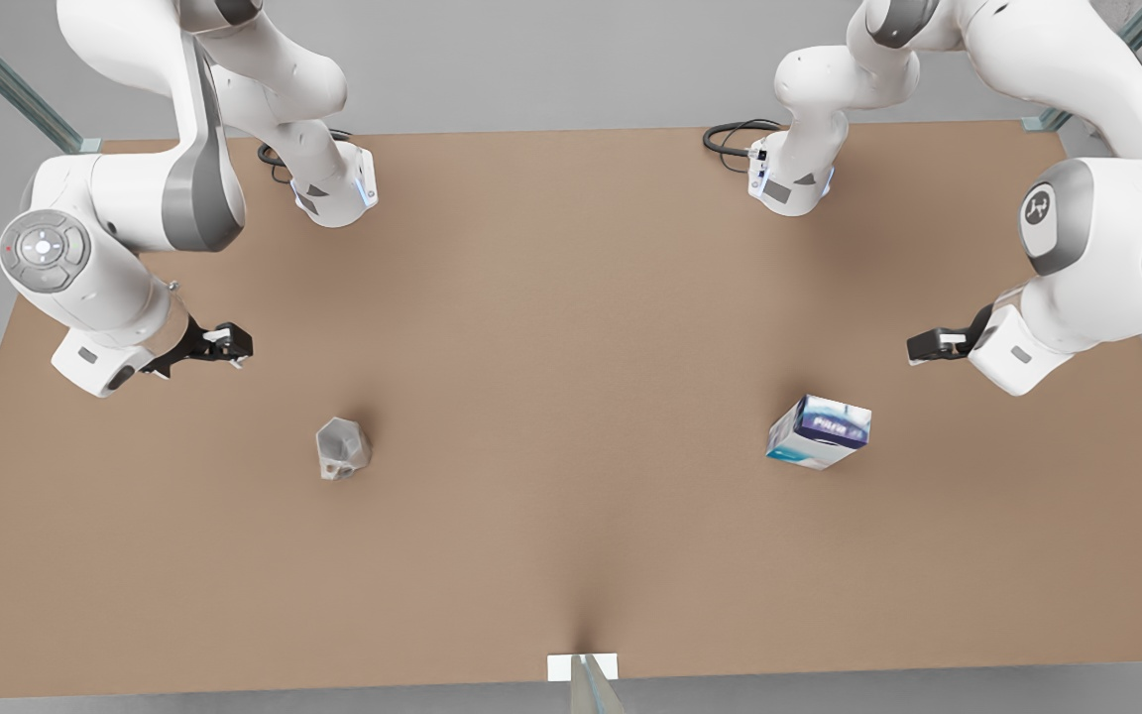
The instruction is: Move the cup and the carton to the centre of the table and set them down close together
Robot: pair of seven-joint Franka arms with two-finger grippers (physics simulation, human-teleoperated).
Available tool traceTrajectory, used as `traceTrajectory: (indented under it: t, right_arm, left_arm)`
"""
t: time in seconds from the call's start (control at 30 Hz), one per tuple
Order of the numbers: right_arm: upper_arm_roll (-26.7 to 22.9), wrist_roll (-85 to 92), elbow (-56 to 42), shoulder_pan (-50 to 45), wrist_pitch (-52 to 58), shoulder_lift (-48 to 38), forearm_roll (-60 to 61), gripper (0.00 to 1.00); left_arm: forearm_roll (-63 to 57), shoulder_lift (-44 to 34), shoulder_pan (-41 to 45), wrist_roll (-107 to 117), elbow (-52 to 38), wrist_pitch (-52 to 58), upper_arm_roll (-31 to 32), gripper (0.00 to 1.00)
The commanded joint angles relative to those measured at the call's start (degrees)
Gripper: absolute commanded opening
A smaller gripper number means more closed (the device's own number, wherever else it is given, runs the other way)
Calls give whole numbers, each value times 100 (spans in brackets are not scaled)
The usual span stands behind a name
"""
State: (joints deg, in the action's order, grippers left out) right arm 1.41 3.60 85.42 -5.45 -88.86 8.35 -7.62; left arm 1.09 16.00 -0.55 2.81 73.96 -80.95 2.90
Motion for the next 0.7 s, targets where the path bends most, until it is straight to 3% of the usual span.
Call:
traceTrajectory:
  t: [0.0,0.17,0.3,0.67]
  right_arm:
    - [0,0,1,0,0,0,-3,100]
    - [0,-940,220,35,-158,940,76,100]
    - [9,-923,1002,27,-826,966,138,100]
    - [123,-879,915,-35,-1652,1941,155,100]
  left_arm:
    - [-4,-1,11,-9,-13,0,0,100]
    - [-408,-27,222,-26,-48,79,-18,100]
    - [-426,43,222,-18,-13,35,-61,100]
    - [-549,175,266,9,-118,18,-61,100]
